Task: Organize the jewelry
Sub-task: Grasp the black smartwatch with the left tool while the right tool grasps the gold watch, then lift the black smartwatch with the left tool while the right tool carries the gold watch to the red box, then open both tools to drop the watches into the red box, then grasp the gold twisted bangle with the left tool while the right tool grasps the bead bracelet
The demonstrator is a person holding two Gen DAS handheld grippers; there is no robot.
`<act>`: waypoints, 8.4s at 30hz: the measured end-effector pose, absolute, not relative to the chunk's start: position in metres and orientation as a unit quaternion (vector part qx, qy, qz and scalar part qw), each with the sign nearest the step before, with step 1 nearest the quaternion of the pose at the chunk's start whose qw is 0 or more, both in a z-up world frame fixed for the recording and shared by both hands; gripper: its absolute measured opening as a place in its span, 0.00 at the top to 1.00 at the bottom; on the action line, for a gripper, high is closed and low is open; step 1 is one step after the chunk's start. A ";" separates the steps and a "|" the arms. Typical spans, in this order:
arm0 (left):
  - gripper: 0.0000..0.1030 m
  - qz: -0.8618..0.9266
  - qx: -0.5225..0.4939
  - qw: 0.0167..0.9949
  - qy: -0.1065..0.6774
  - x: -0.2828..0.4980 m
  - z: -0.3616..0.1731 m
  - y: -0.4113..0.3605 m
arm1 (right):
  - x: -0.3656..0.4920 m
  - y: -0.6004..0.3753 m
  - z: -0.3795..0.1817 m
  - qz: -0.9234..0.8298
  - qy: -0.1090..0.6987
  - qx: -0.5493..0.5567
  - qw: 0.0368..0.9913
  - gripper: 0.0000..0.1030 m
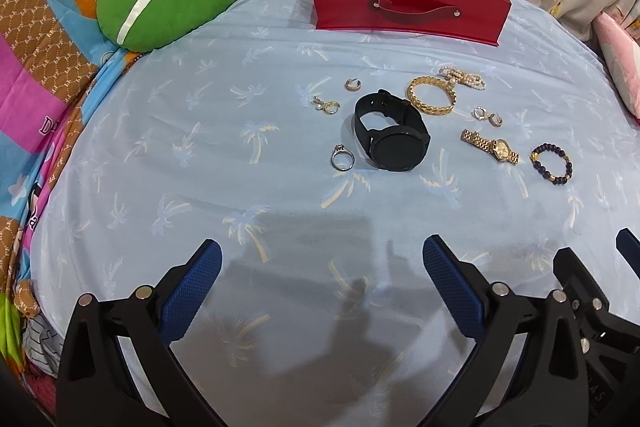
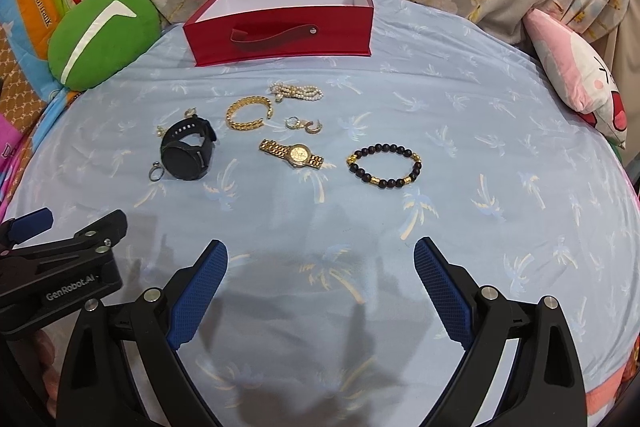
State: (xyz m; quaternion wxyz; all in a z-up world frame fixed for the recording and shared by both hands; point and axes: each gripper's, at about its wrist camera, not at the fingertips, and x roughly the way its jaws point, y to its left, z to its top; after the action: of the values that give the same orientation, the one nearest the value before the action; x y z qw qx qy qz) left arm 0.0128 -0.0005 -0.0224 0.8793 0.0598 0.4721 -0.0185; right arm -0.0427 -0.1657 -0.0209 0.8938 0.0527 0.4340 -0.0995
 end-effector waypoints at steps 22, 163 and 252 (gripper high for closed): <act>0.05 -0.069 0.021 0.868 0.492 0.088 -0.033 -0.039 | -0.002 -0.223 -0.046 -0.123 0.451 0.092 0.879 0.10; 0.81 -0.163 -0.020 0.934 0.318 0.200 0.121 -0.020 | 0.162 -0.215 0.122 0.069 0.274 0.040 0.958 0.79; 0.13 -0.082 -0.009 0.885 0.457 0.074 -0.039 0.026 | 0.010 -0.241 -0.053 -0.067 0.407 0.070 0.908 0.37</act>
State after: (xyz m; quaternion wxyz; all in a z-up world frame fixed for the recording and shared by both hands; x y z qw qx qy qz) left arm 0.0741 0.0264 -0.0392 0.8855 -0.0090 0.4573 -0.0820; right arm 0.0101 -0.2407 -0.0526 0.9084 0.0696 0.4068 -0.0665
